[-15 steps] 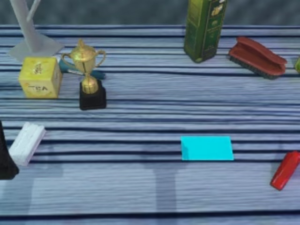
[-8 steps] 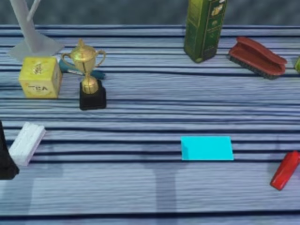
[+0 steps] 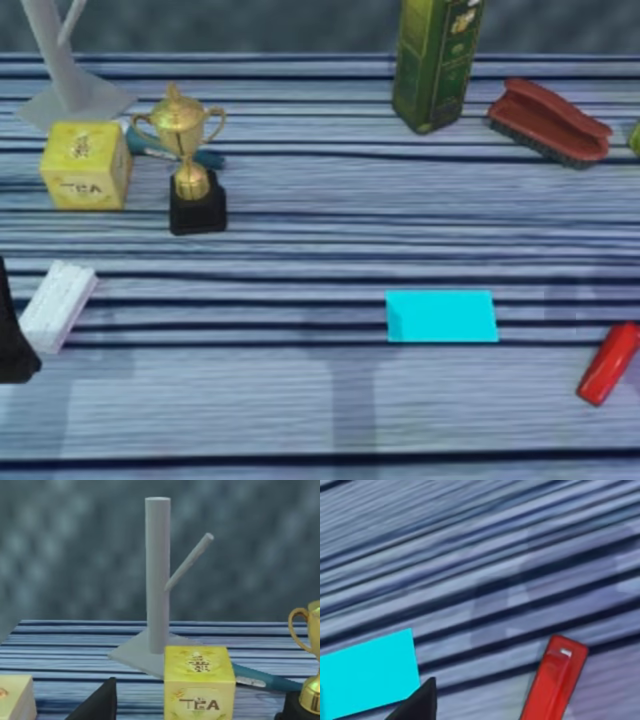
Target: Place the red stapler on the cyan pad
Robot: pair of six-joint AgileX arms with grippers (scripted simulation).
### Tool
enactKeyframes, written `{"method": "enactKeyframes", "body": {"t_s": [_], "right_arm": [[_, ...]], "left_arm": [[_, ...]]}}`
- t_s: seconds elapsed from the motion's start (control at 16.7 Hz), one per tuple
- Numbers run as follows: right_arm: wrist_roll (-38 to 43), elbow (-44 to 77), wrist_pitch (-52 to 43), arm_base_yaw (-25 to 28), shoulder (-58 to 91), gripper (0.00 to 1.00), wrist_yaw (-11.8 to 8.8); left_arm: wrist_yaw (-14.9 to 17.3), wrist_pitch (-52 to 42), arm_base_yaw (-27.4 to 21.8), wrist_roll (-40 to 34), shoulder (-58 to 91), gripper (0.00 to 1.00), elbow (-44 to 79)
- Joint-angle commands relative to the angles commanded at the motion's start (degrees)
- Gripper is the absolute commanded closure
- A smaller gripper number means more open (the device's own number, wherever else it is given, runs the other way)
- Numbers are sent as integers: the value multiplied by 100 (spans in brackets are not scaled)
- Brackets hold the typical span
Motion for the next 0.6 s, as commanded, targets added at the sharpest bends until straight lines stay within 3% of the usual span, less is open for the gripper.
{"method": "enactKeyframes", "body": {"t_s": [0.3, 0.6], "right_arm": [[1210, 1644, -1548, 274, 2564, 0, 5], [2054, 2829, -2566, 463, 4169, 0, -12]], "left_arm": [[0, 0, 0, 0, 0, 0, 0], [0, 0, 0, 0, 0, 0, 0]]}}
